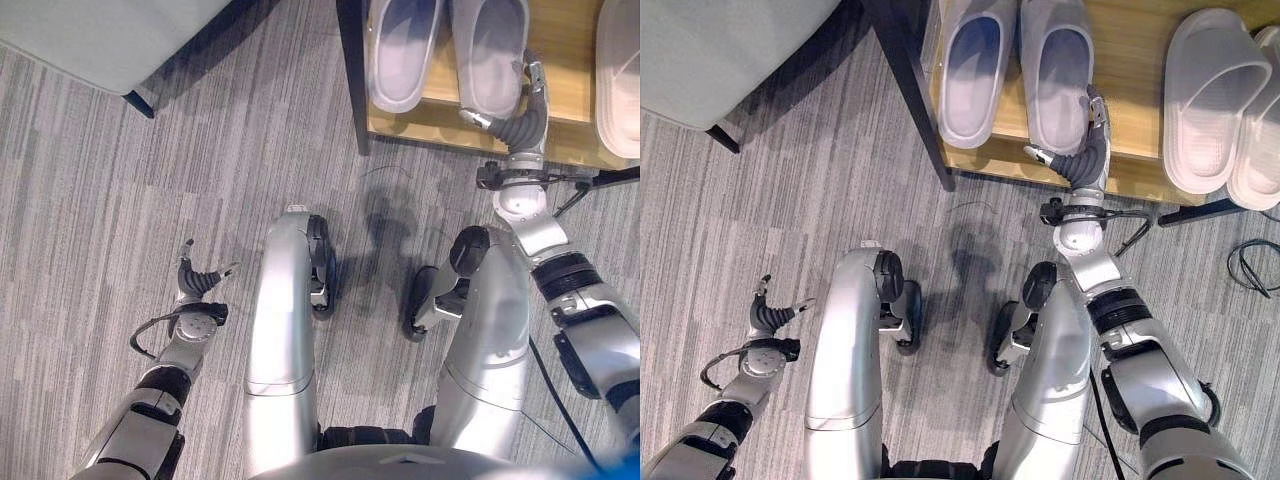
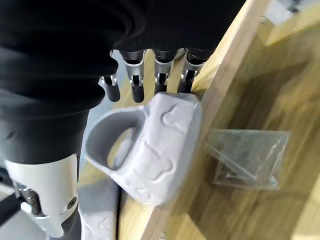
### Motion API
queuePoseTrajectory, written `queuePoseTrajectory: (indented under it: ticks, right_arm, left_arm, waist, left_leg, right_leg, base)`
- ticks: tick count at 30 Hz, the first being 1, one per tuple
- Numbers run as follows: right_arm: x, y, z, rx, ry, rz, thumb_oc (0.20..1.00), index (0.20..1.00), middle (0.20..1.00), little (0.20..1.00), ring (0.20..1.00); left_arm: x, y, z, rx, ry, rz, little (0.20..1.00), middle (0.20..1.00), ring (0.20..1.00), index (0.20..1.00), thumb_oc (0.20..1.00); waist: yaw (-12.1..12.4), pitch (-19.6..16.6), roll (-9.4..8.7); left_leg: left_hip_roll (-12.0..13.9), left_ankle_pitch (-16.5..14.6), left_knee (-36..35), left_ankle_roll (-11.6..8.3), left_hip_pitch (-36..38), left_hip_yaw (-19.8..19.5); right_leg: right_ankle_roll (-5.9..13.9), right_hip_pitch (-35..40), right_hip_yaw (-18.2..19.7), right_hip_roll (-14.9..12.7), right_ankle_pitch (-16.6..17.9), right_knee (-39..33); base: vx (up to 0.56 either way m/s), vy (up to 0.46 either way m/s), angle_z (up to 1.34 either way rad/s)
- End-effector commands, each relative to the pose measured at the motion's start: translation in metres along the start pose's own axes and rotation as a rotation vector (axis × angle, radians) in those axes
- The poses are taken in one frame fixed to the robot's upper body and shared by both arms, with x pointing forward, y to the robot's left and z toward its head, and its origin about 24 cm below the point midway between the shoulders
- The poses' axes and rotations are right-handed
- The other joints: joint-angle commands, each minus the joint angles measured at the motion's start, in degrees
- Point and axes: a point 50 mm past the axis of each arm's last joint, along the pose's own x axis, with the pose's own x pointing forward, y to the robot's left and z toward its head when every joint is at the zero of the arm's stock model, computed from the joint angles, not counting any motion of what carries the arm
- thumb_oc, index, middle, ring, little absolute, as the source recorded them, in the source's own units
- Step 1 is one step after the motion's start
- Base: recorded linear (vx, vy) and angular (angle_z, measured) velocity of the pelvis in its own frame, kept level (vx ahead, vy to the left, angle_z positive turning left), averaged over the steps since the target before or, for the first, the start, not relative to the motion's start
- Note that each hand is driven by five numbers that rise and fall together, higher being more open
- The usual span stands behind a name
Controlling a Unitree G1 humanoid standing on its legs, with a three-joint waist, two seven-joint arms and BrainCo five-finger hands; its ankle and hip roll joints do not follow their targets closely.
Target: Arrange the slippers neatly on the shoe rack.
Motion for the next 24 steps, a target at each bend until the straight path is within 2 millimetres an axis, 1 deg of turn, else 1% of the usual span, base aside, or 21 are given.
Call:
queuePoseTrajectory:
  ticks: [1,4,7,14,16,17,19,20,21,22,23,24]
  right_arm:
    - [0.006,0.005,0.028,0.132,-0.109,-0.017,1.0,1.0,1.0,1.0,1.0]
    - [0.001,0.014,0.032,0.157,-0.123,0.021,1.0,1.0,1.0,1.0,1.0]
    - [-0.005,0.023,0.042,0.2,-0.149,0.048,1.0,1.0,1.0,1.0,1.0]
    - [-0.008,0.025,0.04,0.207,-0.138,0.035,1.0,1.0,1.0,1.0,1.0]
    - [-0.006,0.018,0.036,0.213,-0.122,-0.034,1.0,1.0,1.0,1.0,1.0]
    - [-0.004,0.006,0.033,0.226,-0.111,-0.111,1.0,1.0,1.0,1.0,1.0]
    - [-0.003,-0.001,0.034,0.232,-0.122,-0.14,1.0,1.0,1.0,1.0,1.0]
    - [-0.003,-0.004,0.035,0.236,-0.13,-0.152,1.0,1.0,1.0,1.0,1.0]
    - [-0.002,-0.011,0.038,0.246,-0.155,-0.181,1.0,1.0,1.0,1.0,1.0]
    - [-0.003,-0.014,0.041,0.254,-0.171,-0.188,1.0,1.0,1.0,1.0,1.0]
    - [-0.006,-0.021,0.045,0.254,-0.204,-0.206,1.0,1.0,1.0,1.0,1.0]
    - [-0.008,-0.023,0.049,0.259,-0.228,-0.208,1.0,1.0,1.0,1.0,1.0]
  left_arm:
    - [-0.007,0.011,-0.019,0.087,0.036,0.05,1.0,1.0,1.0,1.0,1.0]
    - [-0.005,0.013,-0.017,0.093,0.032,0.061,1.0,1.0,1.0,1.0,1.0]
    - [-0.006,0.009,-0.018,0.103,0.038,0.061,1.0,1.0,1.0,1.0,1.0]
    - [-0.008,0.007,-0.022,0.12,0.054,0.061,1.0,1.0,1.0,1.0,1.0]
    - [-0.01,0.003,-0.024,0.12,0.068,0.057,1.0,1.0,1.0,1.0,1.0]
    - [-0.013,0.001,-0.029,0.117,0.09,0.051,1.0,1.0,1.0,1.0,1.0]
    - [-0.013,0.001,-0.029,0.109,0.097,0.05,1.0,1.0,1.0,1.0,1.0]
    - [-0.013,0.001,-0.029,0.105,0.098,0.051,1.0,1.0,1.0,1.0,1.0]
    - [-0.012,0.002,-0.028,0.105,0.091,0.053,1.0,1.0,1.0,1.0,1.0]
    - [-0.012,0.002,-0.027,0.102,0.092,0.053,1.0,1.0,1.0,1.0,1.0]
    - [-0.012,0.002,-0.027,0.097,0.092,0.056,1.0,1.0,1.0,1.0,1.0]
    - [-0.011,0.002,-0.027,0.093,0.093,0.058,1.0,1.0,1.0,1.0,1.0]
  waist:
    - [2.0,-0.9,-1.96]
    - [1.9,-0.9,-2.12]
    - [1.8,-0.9,-2.33]
    - [1.7,-0.9,-2.45]
    - [1.6,-0.9,-2.34]
    - [1.5,-0.9,-2.07]
    - [1.4,-0.9,-2.02]
    - [1.3,-0.9,-2.05]
    - [1.1,-0.9,-2.17]
    - [1.0,-0.9,-2.26]
    - [0.8,-0.9,-2.46]
    - [0.8,-0.9,-2.48]
  left_leg:
    - [-0.7,-7.1,-0.3,-3.96,3.3,-10.5]
    - [-0.7,-7.2,-0.1,-4.06,3.3,-10.4]
    - [-0.8,-7.1,0.1,-4.19,3.3,-10.4]
    - [-0.8,-7.0,0.2,-4.32,3.3,-10.4]
    - [-0.8,-7.0,0.3,-4.43,3.3,-10.4]
    - [-0.9,-6.9,0.3,-4.46,3.3,-10.5]
    - [-0.9,-6.8,0.2,-4.5,3.3,-10.5]
    - [-0.9,-6.8,0.1,-4.53,3.3,-10.5]
    - [-0.7,-6.5,-0.2,-4.61,3.3,-10.5]
    - [-0.8,-6.2,-0.5,-4.61,3.3,-10.5]
    - [-0.9,-5.9,-1.4,-4.58,3.3,-10.6]
    - [-1.0,-5.8,-1.6,-4.59,3.3,-10.7]
  right_leg:
    - [3.8,2.7,9.4,-2.5,2.2,4.1]
    - [3.79,2.7,9.7,-2.4,2.3,4.4]
    - [3.84,2.9,10.0,-2.4,2.3,4.8]
    - [3.88,2.8,10.3,-2.4,2.4,5.3]
    - [3.92,3.0,10.3,-2.4,2.4,5.2]
    - [4.0,3.0,10.2,-2.4,2.5,5.2]
    - [3.98,3.2,10.0,-2.4,2.5,5.1]
    - [4.02,3.2,10.0,-2.4,2.6,5.1]
    - [3.83,3.3,9.8,-2.6,2.5,4.6]
    - [3.87,3.3,9.8,-2.7,2.6,4.4]
    - [3.91,3.3,9.5,-2.8,2.8,3.6]
    - [3.97,3.3,9.5,-2.7,2.8,3.3]
  base:
    - [0.0,0.0,0.0]
    - [0.0,0.0,0.0]
    - [0.0,0.0,0.0]
    - [0.0,0.0,0.0]
    - [0.0,0.0,0.0]
    - [0.0,0.0,0.0]
    - [0.0,0.0,0.0]
    - [0.0,0.0,0.0]
    - [0.0,0.0,0.0]
    - [-0.04,0.011,0.0]
    - [-0.04,0.011,0.0]
    - [-0.04,0.02,0.0]
